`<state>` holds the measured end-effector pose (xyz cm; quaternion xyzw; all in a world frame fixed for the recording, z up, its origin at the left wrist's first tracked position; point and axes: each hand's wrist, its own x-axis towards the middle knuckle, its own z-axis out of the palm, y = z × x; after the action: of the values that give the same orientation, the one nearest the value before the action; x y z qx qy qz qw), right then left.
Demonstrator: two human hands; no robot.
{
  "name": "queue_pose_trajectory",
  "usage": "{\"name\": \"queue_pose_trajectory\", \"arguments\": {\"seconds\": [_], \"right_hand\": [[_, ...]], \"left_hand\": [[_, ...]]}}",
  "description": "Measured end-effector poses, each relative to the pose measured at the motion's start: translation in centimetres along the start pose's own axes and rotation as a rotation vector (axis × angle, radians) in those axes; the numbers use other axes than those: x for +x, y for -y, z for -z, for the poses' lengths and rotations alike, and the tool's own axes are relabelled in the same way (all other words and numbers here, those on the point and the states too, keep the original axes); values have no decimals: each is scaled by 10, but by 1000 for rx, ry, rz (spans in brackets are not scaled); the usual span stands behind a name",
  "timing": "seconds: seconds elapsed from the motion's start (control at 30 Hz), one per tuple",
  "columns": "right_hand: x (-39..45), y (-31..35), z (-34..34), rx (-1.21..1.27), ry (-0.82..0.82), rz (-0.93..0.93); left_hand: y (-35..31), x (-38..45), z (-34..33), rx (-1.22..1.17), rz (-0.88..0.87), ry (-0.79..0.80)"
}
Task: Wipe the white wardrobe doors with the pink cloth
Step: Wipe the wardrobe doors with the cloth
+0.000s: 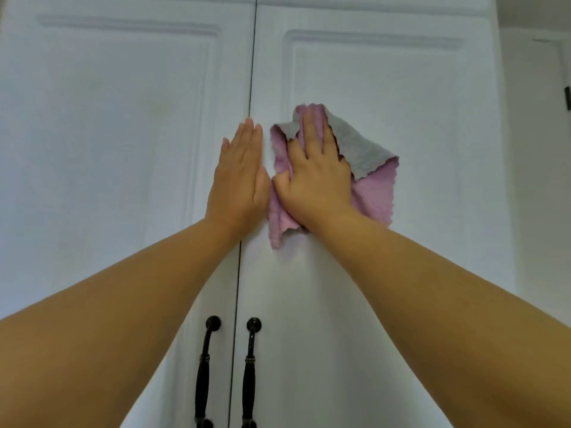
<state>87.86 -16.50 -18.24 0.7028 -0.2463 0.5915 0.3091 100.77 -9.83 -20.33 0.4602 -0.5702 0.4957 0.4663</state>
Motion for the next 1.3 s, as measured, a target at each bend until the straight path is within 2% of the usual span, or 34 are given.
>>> {"name": "queue_pose_trajectory", "arguments": {"seconds": [0.13, 0.2, 0.3, 0.37, 0.5, 0.63, 0.73, 0.9, 1.03, 1.13, 1.3], "right_hand": [[-82, 22, -11, 144, 21, 31], [-116, 18, -7, 144, 41, 135], [-125, -13, 1, 153, 138, 323], [-114, -37, 6, 179, 197, 356], [-106, -58, 9, 202, 118, 241], [-110, -69, 11, 106, 1, 170], [-111, -76, 10, -22, -16, 122], [-109, -93, 13, -74, -35, -31], [-101, -95, 17, -108, -7, -51], [-78, -75, 17, -126, 56, 65], [-42, -51, 9, -171, 151, 464]], "left_hand": [[-20, -12, 8, -2, 79, -10], [-31, -23, 8, 50, 126, 8], [-37, -37, 2, 81, 213, 45], [-38, -42, -6, 114, 223, 52], [-37, -44, -19, 269, 192, 25], [-38, -41, -24, 349, 196, 32], [-36, -41, -21, 336, 167, 46], [-34, -42, -19, 384, 162, 85], [-34, -44, -21, 379, 159, 62], [-30, -46, -21, 315, 157, 17], [-26, -50, -19, 129, 163, -89]]}}
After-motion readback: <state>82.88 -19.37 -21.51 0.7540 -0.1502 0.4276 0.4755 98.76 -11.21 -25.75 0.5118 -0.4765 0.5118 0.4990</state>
